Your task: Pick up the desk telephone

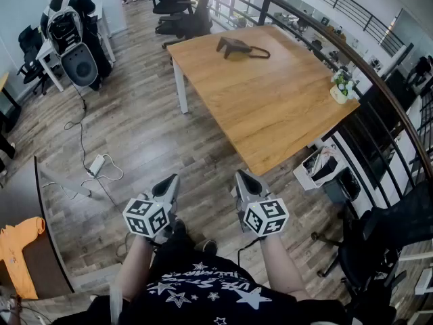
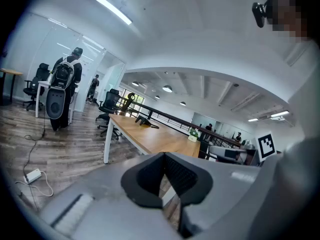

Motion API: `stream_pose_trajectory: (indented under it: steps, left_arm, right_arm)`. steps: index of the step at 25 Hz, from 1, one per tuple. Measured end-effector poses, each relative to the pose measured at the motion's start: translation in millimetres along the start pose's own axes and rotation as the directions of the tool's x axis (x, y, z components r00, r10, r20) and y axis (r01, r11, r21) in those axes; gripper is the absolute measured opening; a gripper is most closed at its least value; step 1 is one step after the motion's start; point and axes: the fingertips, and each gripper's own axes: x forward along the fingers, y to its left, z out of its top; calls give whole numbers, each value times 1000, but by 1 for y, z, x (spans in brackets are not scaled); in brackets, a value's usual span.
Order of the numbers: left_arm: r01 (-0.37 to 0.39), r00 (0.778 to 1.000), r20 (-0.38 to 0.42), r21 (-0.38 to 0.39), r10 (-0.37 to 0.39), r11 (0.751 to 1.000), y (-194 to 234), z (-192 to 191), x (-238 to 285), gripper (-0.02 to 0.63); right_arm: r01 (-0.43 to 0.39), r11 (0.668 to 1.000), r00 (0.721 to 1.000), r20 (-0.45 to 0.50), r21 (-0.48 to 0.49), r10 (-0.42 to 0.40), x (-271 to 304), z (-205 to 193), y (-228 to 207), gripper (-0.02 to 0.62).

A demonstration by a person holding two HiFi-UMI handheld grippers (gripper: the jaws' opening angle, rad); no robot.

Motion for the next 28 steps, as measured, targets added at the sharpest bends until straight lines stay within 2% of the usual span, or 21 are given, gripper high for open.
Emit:
stream_pose_trajectory:
  steps: [15,20,23,28]
  left_arm:
    - [-15,1000,-7,5,15,1000,-9,-6,-7,2]
    - [-28,1000,-8,7,28,1000,-12,-10,-14,2]
    - [-31,999,-13,13,31,999,-14,-14,-17,3]
    - [-42,999,-16,-20,42,999,-4,-20,-5,2]
  right_arm:
    - [-25,1000,1000,1,-4,25,-14,-3,6,0]
    - [-13,999,1000,13,43,12,-21,-2,4,0]
    - [-7,999,1000,7,38,7,-26,-5,4,2]
    - [0,1000,1000,-24,19,1,-21,-16,-4,2]
